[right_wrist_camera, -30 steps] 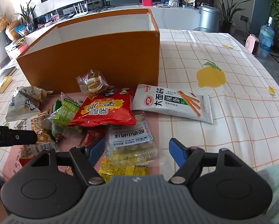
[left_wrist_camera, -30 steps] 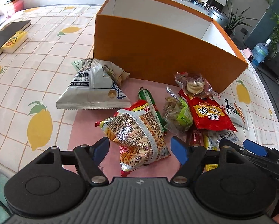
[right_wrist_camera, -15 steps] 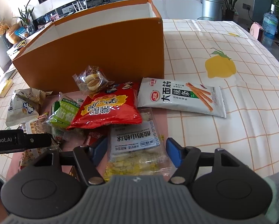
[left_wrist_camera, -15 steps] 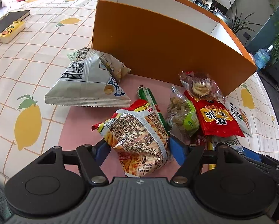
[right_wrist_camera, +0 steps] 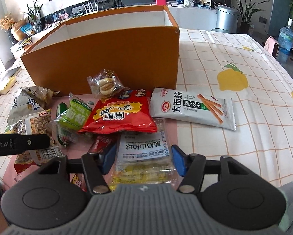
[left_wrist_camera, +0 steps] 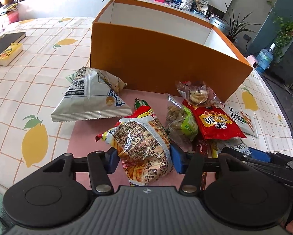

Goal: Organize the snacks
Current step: 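Grasp the printed chip bag with left tool while right tool grasps the white-ball snack tray, then carry both snacks into the orange box and open both tools to release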

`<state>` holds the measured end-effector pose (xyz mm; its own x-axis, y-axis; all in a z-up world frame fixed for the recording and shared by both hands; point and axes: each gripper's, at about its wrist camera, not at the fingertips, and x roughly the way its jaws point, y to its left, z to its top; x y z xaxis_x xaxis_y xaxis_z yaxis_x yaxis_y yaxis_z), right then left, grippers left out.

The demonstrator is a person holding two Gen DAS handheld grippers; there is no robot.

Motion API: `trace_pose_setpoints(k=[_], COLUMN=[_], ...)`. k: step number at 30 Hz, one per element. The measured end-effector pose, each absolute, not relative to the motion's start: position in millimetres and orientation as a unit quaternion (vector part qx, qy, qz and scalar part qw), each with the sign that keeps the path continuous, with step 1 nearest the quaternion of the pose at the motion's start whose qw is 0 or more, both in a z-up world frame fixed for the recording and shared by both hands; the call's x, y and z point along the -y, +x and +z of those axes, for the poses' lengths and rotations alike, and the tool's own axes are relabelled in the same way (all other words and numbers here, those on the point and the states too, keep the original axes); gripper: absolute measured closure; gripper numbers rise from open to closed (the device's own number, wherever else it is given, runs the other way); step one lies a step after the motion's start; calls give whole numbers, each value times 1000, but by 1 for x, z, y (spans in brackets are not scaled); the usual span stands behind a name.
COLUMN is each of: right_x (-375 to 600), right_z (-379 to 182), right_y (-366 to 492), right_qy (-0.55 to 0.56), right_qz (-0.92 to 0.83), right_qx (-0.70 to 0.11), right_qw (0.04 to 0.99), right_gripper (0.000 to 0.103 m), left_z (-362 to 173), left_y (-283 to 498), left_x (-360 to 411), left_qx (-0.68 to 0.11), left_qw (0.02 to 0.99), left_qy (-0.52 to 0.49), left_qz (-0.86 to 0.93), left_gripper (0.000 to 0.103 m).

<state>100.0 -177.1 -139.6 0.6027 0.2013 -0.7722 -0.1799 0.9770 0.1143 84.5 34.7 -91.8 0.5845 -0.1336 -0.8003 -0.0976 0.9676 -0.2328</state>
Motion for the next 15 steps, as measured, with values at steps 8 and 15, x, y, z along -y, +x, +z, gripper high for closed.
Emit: trace_pose_setpoints(k=[8, 15], right_x=[185, 191], right_z=[-128, -108], right_y=[83, 56], right_qy=[32, 42], right_qz=[104, 105], right_qx=[-434, -427], right_qw=[894, 897], right_gripper=[45, 45], left_z=[-73, -57], left_y=[66, 56], left_x=[-25, -17], left_qx=[-444, -436], left_qw=[889, 894], left_qy=[-107, -96], left_qz=[-23, -36], left_gripper=[43, 43])
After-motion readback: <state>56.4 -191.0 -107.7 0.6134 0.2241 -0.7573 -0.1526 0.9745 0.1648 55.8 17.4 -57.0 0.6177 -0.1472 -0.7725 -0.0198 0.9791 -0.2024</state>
